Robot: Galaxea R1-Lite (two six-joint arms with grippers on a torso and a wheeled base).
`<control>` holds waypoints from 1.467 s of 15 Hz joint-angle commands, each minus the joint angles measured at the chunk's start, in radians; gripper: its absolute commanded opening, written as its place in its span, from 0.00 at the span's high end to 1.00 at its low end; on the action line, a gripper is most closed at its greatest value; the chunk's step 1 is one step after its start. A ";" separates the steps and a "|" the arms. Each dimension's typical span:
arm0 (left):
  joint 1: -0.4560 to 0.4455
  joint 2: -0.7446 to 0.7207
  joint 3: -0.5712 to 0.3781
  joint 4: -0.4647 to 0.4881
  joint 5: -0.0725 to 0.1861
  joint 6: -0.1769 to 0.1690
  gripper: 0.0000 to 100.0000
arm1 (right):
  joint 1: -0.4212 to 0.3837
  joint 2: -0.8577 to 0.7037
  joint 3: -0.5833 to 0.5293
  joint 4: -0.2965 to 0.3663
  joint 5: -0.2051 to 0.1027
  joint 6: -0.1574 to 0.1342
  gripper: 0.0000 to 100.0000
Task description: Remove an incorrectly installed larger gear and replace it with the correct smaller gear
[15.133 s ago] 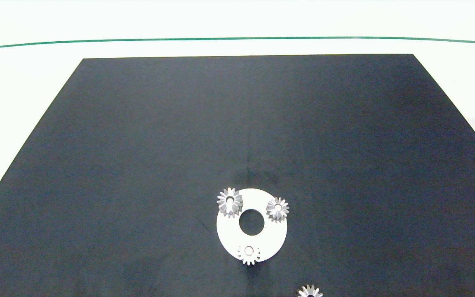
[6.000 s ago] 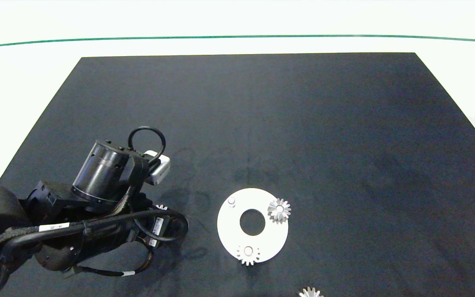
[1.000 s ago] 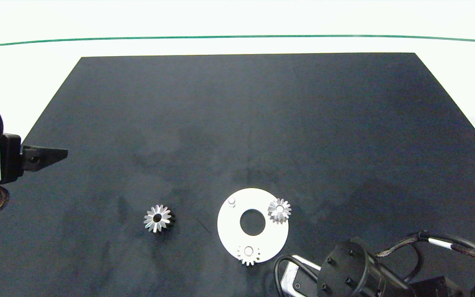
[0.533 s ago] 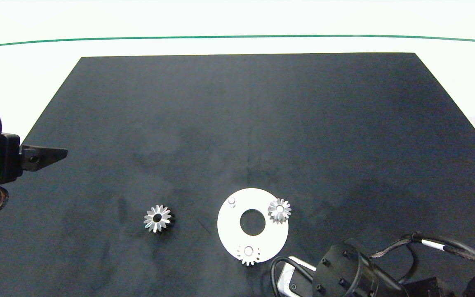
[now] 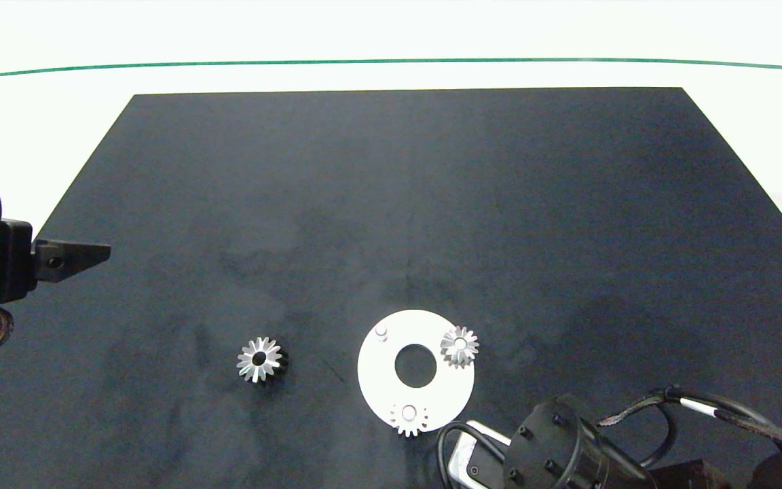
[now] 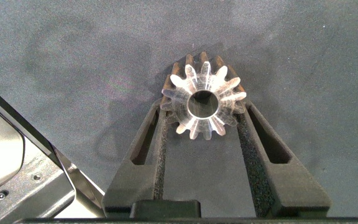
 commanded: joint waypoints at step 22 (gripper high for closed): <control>0.006 -0.008 -0.008 0.002 -0.019 -0.001 0.00 | -0.066 -0.061 -0.225 0.006 -0.042 -0.056 0.81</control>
